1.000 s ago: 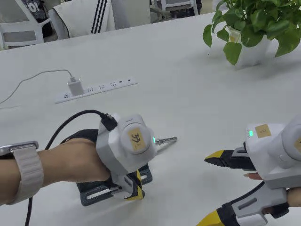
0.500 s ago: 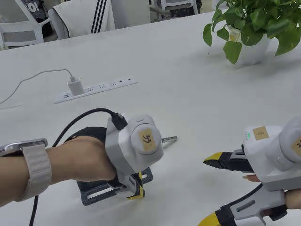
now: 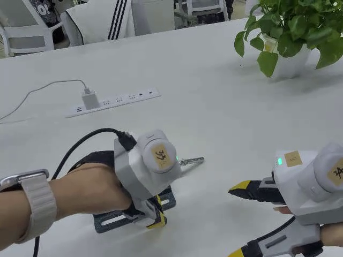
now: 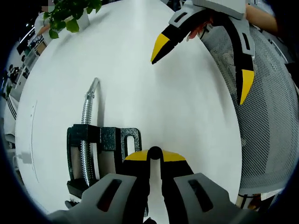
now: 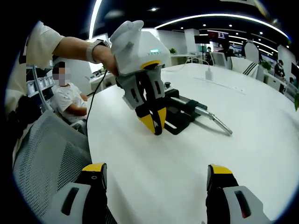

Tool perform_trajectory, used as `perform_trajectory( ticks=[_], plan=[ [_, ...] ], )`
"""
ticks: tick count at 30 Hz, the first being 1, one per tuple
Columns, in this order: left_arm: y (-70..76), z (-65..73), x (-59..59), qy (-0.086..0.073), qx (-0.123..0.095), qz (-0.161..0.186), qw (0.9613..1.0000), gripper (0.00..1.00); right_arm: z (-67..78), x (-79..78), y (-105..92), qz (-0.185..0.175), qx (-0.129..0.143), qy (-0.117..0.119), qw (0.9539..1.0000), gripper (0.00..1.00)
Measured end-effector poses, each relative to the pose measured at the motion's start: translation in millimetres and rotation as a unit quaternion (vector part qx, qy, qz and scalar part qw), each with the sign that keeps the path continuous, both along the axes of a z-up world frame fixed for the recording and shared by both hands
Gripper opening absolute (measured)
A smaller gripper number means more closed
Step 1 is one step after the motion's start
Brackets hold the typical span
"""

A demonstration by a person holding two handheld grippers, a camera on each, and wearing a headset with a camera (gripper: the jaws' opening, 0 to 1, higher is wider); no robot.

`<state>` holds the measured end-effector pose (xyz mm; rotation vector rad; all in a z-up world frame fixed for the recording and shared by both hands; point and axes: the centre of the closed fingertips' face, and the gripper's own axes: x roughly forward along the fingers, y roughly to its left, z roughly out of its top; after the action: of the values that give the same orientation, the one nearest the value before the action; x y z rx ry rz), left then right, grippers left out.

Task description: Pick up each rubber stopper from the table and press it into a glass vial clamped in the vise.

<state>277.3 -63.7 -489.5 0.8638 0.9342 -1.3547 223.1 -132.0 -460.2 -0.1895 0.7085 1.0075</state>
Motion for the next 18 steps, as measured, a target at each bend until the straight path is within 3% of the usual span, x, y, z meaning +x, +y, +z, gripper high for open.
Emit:
perform_trajectory(
  ticks=[2,5,7,8,10,13,16,17,18],
  plan=[
    [-1.3,1.9,0.5,0.001,-0.022,0.018,0.9996,0.04,0.8,-0.7,0.7,0.002,-0.001,0.0,1.0,0.87],
    [-4.4,9.3,-2.4,0.023,-0.067,0.052,0.9961,0.04,2.4,-0.8,2.9,0.002,0.001,0.001,1.0,0.86],
    [-3.1,16.3,1.9,0.031,-0.096,0.094,0.9904,0.04,2.6,-0.6,5.6,0.001,0.002,0.001,1.0,0.86],
    [-3.0,21.6,1.7,0.045,-0.117,0.113,0.9856,0.04,2.9,-0.5,8.1,0.001,0.004,-0.001,1.0,0.86],
    [-0.5,28.1,4.0,0.055,-0.138,0.141,0.9788,0.04,3.8,-1.0,12.2,0.002,0.009,0.0,1.0,0.86],
    [5.3,39.3,5.1,0.083,-0.173,0.185,0.964,0.04,6.0,-0.8,18.9,0.006,0.013,-0.004,0.9999,0.85],
    [11.9,51.2,5.2,0.115,-0.209,0.225,0.9446,0.04,11.3,1.1,25.4,0.009,0.02,-0.012,0.9997,0.83],
    [11.9,55.5,4.9,0.121,-0.223,0.228,0.9399,0.04,13.1,1.8,27.0,0.009,0.021,-0.015,0.9996,0.83],
    [13.7,61.5,5.2,0.134,-0.24,0.248,0.9289,0.04,15.9,3.0,29.5,0.011,0.025,-0.02,0.9994,0.83]
  ],
)
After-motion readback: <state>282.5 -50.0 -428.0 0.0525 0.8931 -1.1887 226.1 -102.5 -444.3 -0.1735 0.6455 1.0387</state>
